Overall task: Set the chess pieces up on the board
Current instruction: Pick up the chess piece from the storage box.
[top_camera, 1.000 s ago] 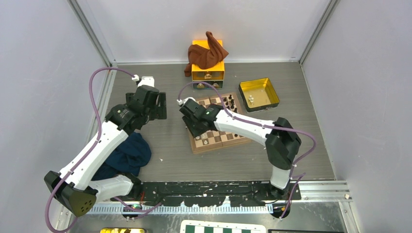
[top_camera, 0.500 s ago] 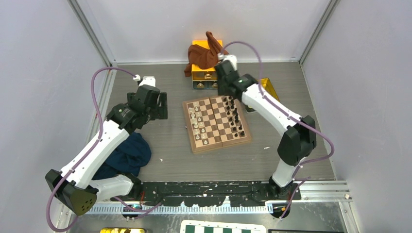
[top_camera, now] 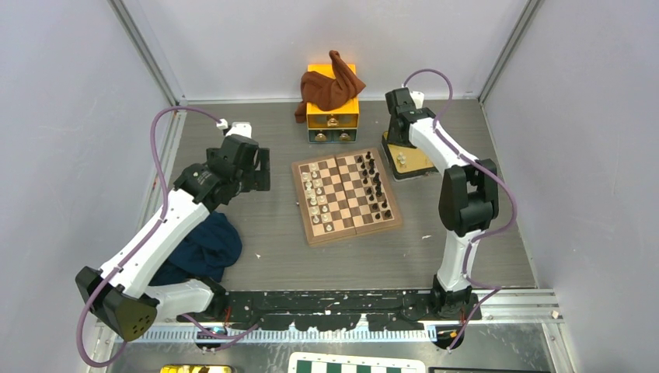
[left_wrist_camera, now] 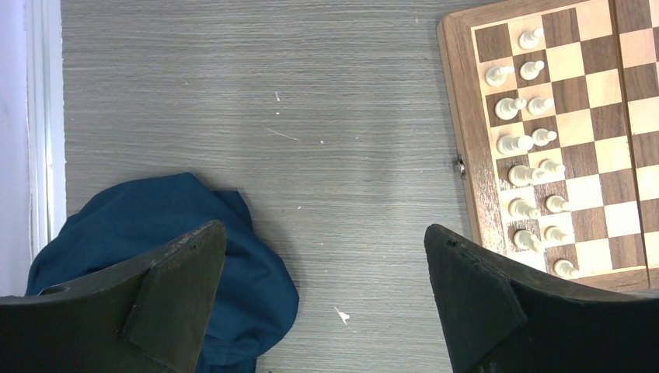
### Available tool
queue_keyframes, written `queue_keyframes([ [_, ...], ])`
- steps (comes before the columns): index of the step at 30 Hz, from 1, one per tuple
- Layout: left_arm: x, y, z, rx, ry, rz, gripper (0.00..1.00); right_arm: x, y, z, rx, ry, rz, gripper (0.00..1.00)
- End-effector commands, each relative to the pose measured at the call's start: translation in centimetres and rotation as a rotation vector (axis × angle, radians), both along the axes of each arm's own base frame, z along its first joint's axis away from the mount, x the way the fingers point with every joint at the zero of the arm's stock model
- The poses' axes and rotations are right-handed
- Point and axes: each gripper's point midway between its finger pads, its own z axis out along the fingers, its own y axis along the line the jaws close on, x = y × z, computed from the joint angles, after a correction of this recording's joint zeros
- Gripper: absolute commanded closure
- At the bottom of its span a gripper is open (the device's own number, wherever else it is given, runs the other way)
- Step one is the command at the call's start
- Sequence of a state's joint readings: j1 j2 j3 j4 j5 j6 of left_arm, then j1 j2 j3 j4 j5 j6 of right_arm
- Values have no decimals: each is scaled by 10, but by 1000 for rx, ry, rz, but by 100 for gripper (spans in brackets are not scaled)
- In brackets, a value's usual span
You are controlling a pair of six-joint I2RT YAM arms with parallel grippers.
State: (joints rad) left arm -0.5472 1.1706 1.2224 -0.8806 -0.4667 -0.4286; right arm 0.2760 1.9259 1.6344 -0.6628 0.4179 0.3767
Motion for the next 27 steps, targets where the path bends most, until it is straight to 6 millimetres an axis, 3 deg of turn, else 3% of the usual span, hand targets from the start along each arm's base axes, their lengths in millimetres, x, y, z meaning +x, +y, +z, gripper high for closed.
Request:
queue_keyframes([
  [1, 8, -3, 17, -21, -46, -6, 0, 20, 2, 11, 75, -74, -16, 52],
  [15, 11, -5, 17, -19, -39, -4, 0, 34, -16, -37, 120, 17, -46, 54],
  [27, 15, -7, 13, -7, -28, -3, 1, 48, -19, -47, 136, 26, -45, 56],
])
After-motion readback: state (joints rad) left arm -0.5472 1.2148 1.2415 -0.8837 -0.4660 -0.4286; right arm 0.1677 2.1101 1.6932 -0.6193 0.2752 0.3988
